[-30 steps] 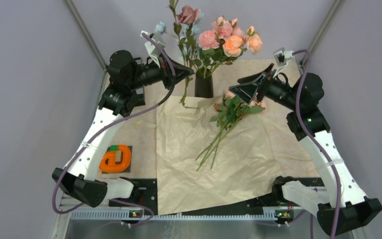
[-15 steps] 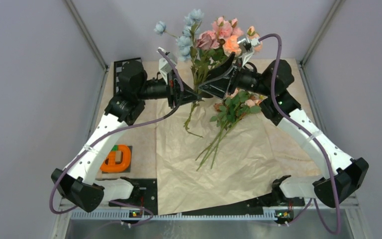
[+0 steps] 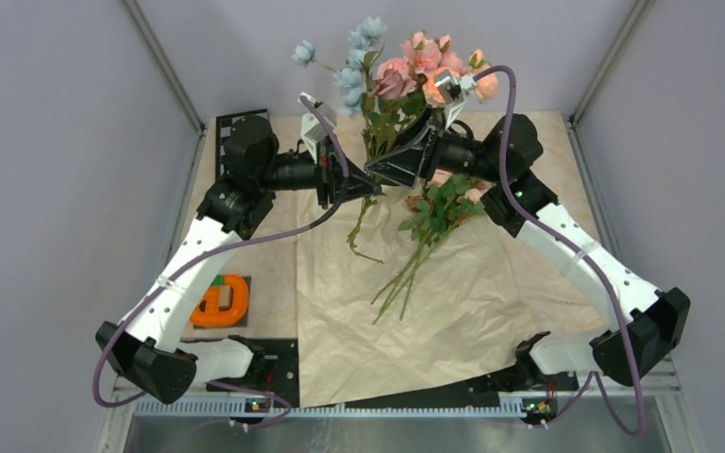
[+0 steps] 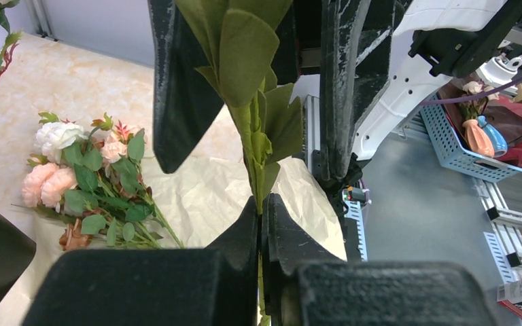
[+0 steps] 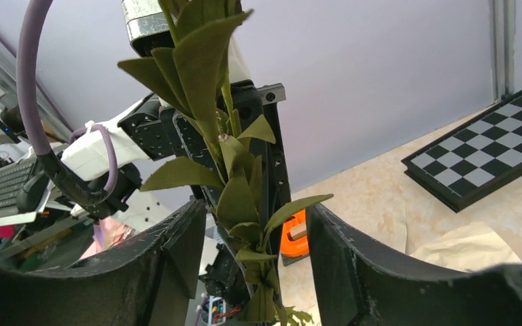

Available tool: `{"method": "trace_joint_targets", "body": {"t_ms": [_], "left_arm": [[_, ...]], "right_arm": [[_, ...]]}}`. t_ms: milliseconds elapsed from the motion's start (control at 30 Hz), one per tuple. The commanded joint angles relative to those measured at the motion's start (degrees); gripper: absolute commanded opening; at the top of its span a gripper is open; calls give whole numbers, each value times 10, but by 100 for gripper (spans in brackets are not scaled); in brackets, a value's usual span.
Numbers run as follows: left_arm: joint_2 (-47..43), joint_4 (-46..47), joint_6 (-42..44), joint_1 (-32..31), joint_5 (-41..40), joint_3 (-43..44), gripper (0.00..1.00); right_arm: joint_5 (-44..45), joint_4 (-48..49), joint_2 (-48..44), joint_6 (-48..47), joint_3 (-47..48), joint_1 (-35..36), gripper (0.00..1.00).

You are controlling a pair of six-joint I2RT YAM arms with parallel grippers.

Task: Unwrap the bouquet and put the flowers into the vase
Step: Insert the fake flower into the vase.

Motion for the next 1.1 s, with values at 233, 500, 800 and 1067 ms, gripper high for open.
{"method": "trace_joint_targets", "body": {"t_ms": [233, 500, 800, 1067], "left_arm": [[-1, -5, 23, -2, 19, 26, 0], [-24, -79, 85, 10, -118, 10, 99], [-124, 1, 30, 136, -198, -105, 99], [-182, -45, 72, 193, -437, -168, 99]], "right_arm": [[0, 16, 11, -13, 15, 16, 23], [97, -10, -77, -129, -23, 17, 0], [286, 127, -167, -322, -106, 17, 0], [297, 257, -76, -372, -71, 17, 0]]}}
